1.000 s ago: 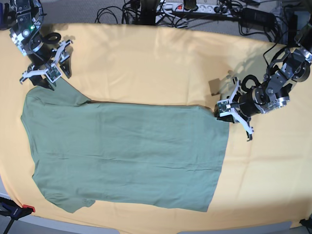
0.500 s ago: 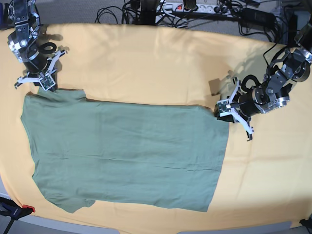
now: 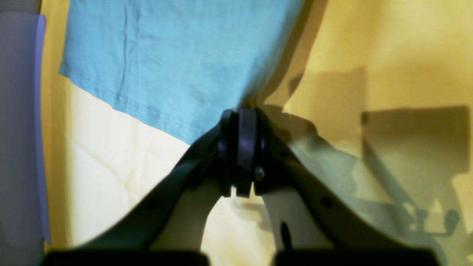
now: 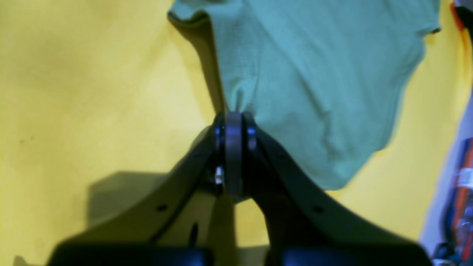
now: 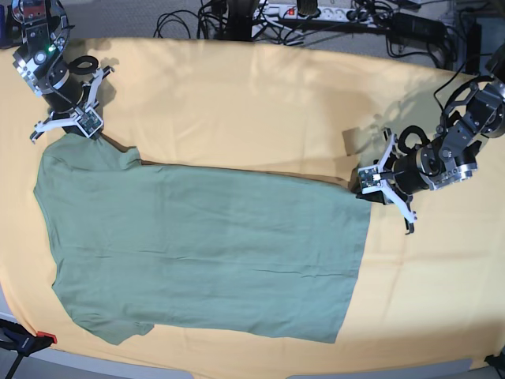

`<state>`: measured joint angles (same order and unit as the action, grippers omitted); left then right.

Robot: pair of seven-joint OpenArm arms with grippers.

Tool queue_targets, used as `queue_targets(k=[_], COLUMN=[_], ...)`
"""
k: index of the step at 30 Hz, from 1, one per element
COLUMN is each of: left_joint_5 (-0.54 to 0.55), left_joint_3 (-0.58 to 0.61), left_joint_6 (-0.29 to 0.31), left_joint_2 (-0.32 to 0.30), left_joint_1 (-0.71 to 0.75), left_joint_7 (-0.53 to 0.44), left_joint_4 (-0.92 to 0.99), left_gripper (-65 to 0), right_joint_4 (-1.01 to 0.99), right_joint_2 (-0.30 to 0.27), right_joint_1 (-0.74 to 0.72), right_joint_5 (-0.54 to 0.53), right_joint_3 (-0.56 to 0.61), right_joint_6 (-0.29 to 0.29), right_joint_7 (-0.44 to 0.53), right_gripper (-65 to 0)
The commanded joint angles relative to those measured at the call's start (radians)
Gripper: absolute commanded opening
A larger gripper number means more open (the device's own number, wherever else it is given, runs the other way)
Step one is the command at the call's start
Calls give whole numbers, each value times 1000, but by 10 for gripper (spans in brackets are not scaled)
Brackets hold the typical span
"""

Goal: Fold the T-shirt properly
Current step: 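Close both grippers on the shirt's collar-side corners, then pull the shirt with both grippers toward the robot to straighten it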

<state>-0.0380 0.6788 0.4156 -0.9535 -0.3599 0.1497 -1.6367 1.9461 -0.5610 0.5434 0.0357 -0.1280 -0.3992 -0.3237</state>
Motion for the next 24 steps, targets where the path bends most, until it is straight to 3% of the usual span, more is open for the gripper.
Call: queue_targets(k=[1, 7, 12, 15, 24], left_joint_5=[7, 21, 26, 76, 119], left_joint_3=[-13, -13, -13, -13, -13], left_joint_6=[-13, 38, 49, 111, 149], left_joint_2=[-19, -19, -27, -59, -201], left_joint_1=[-22, -23, -22, -13, 95], left_joint_7=[-18, -18, -14, -3, 42], left_joint_4=[-21, -30, -55, -105, -274], left_gripper=[-650, -650, -650, -650, -650], right_joint_4=[34, 98, 150, 205, 304], right_joint_2=[-28, -74, -104, -121, -124], right_joint_1=[8, 63, 128, 168, 299], right_joint_5=[-1, 48, 47, 47, 50], right_joint_3=[-10, -10, -11, -11, -11], right_joint_6=[19, 105, 104, 106, 101], right_joint_7=[13, -68, -109, -185, -303], right_gripper=[-650, -650, -650, -650, -650])
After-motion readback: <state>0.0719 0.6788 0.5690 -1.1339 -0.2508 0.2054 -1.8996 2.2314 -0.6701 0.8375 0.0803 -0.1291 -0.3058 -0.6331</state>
